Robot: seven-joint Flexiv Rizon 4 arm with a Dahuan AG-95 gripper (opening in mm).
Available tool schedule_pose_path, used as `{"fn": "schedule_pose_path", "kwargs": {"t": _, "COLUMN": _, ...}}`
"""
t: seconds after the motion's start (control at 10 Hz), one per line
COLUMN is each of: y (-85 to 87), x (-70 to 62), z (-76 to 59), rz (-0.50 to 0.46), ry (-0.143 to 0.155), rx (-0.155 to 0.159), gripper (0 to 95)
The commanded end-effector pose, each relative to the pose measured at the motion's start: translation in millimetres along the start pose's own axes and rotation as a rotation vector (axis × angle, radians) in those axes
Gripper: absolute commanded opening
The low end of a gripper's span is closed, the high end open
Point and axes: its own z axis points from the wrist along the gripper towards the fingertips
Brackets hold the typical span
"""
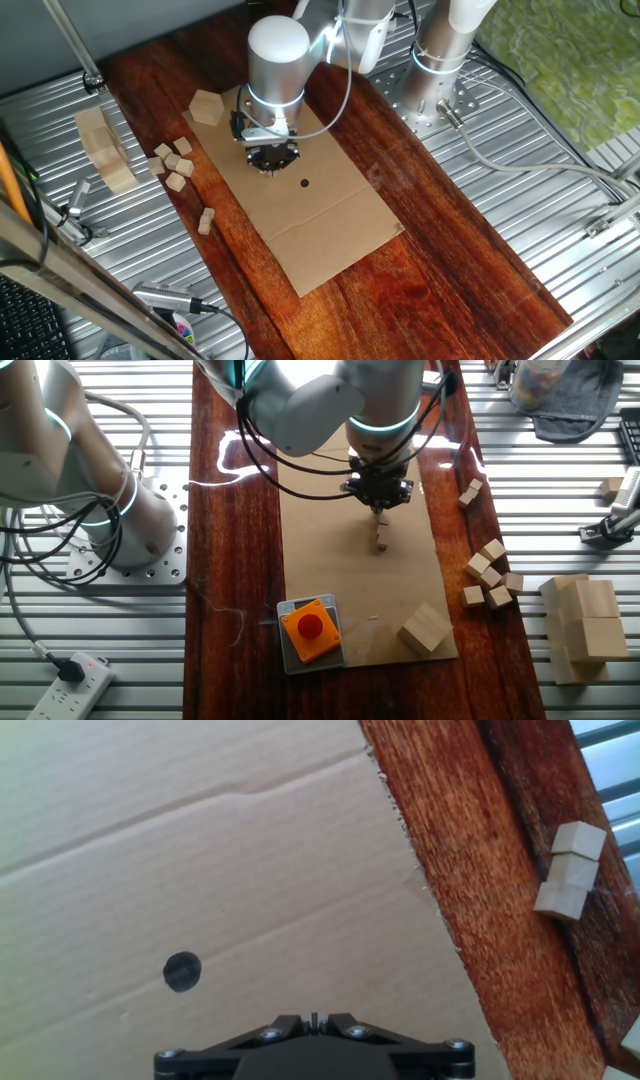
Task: Stack the blocks into a pyramid shape
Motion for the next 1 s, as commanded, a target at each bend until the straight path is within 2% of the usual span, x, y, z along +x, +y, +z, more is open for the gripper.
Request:
{"fn": "schedule_pose_path", "kwargs": {"t": 0.1, "y": -0.8, "x": -0.1, "z": 0.5, "rz": -0.009, "ry": 0.002, "rx": 0.002, "gripper": 0.0}}
{"fn": "schedule_pose_path", "kwargs": {"t": 0.6, "y": -0.8, "x": 0.0, "z": 0.5, "rz": -0.024, "ry": 0.029, "rx": 0.007, "gripper": 0.0}}
{"fn": "schedule_pose_path", "kwargs": {"t": 1.0, "y": -1.5, "x": 2.2, "z": 1.3, "rz": -0.035, "ry": 0.03, "rx": 0.012, "gripper": 0.0}}
